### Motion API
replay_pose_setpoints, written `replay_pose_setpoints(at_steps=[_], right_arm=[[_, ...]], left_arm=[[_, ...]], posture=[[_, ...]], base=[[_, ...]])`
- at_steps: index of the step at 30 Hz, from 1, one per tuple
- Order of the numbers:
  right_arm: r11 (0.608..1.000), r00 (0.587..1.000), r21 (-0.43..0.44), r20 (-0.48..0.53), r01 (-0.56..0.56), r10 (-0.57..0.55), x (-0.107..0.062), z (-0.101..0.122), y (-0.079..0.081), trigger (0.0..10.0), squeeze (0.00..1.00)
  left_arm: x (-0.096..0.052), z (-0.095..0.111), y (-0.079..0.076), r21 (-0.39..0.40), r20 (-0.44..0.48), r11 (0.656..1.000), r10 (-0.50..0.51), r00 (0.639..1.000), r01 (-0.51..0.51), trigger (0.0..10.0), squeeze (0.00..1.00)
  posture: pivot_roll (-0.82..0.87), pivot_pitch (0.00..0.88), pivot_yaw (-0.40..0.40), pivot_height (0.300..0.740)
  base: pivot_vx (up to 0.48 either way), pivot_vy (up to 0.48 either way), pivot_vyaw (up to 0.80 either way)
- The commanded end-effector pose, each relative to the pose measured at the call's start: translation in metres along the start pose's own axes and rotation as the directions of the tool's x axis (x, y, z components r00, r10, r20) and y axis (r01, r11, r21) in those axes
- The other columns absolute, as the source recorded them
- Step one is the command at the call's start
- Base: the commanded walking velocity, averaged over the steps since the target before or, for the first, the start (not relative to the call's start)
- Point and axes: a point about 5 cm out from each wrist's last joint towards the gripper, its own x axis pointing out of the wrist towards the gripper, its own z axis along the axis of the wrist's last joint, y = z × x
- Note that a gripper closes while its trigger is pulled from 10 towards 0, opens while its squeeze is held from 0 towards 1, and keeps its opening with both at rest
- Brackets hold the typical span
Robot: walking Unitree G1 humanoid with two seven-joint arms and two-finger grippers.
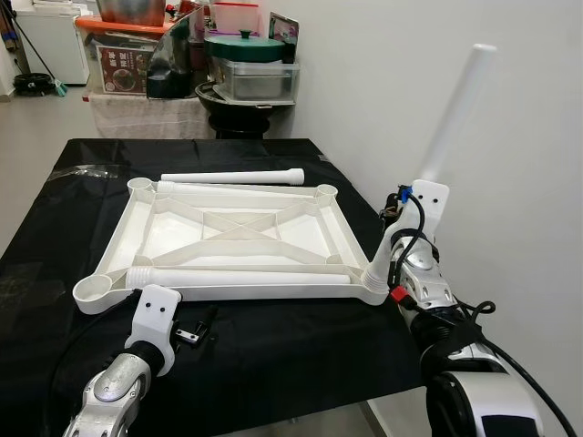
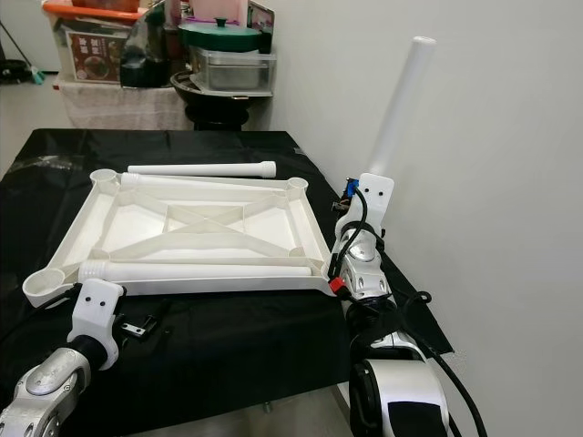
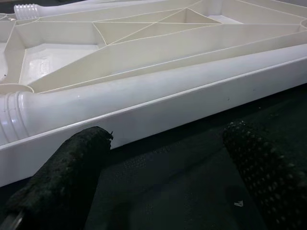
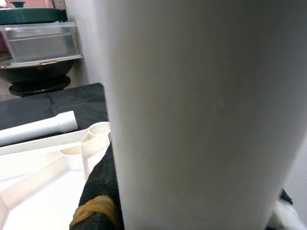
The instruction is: Building children table
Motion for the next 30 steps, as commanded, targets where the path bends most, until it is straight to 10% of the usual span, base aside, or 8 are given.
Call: replay_pose_setpoints(at_steps=[1, 30], right_arm=[[0.998, 0.994, -0.046, -0.105, 0.037, -0.042, -0.003, -0.026, -0.014, 10.0, 0.0], [1.0, 0.999, -0.029, -0.038, 0.01, -0.011, 0.0, -0.007, -0.01, 10.0, 0.0]], left_arm=[[0.002, -0.002, -0.003, -0.005, -0.004, 1.0, -0.013, 1.0, 0.013, 10.0, 0.0], [0.004, -0.003, -0.007, -0.007, -0.003, 0.999, -0.031, 1.0, 0.031, 10.0, 0.0]], posture=[[0.1, 0.0, -0.093, 0.74], [0.08, 0.0, -0.087, 0.74]], base=[[0.0, 0.0, 0.0], [0.0, 0.0, 0.0]])
